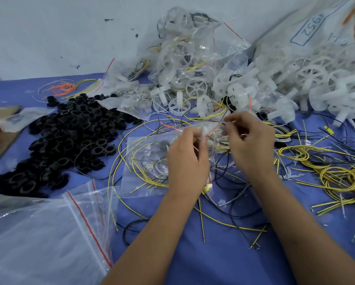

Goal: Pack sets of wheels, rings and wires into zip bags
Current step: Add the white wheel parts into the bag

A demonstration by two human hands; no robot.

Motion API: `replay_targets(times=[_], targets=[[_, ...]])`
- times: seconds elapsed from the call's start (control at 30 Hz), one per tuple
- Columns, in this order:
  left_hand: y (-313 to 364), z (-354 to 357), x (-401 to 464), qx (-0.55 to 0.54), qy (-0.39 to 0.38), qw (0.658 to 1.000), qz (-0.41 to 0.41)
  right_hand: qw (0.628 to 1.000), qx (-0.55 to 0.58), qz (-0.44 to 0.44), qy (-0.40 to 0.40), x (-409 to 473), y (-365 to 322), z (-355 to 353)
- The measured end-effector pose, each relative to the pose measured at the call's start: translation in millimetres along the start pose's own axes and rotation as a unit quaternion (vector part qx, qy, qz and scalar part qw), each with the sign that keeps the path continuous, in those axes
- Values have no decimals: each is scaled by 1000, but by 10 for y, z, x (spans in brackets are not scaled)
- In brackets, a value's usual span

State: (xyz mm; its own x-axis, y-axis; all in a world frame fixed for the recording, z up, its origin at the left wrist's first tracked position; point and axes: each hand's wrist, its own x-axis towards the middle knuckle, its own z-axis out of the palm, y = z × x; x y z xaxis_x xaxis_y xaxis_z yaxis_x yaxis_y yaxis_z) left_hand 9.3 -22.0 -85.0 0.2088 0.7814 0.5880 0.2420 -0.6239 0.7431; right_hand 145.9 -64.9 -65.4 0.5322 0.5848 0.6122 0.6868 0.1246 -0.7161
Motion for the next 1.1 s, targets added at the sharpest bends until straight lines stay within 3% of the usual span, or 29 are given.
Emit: replay_targets(times=[0.07,0.13,0.23,0.37,0.43,0.53,0.63,0.77,0.9,1.0,1.1], targets=[[-15,13,-12,16,-56,998,-9,977,-206,-62,-2,56,137,-59],[-20,17,-14,23,-79,997,-6,943,-320,-42,-82,90,253,-64],[-25,7,-6,11,-75,997,-22,903,-391,7,-180,98,301,-16],[-38,-4,6,-14,-60,997,-54,882,-414,32,-221,133,318,1],[-56,-11,9,-21,-51,996,-66,913,-363,52,-180,145,263,-10],[-80,-12,14,-34,-43,994,-92,981,-180,63,-47,183,168,-80],[-77,-11,34,-52,-5,991,-122,996,29,57,54,222,133,-177],[-72,-34,81,-73,81,978,-177,948,257,135,129,238,93,-236],[-119,-61,127,-93,133,960,-230,903,352,187,161,240,54,-272],[-131,-68,139,-96,136,956,-241,864,424,228,146,246,33,-257],[-114,-63,127,-90,130,960,-231,777,563,274,73,237,45,-252]])
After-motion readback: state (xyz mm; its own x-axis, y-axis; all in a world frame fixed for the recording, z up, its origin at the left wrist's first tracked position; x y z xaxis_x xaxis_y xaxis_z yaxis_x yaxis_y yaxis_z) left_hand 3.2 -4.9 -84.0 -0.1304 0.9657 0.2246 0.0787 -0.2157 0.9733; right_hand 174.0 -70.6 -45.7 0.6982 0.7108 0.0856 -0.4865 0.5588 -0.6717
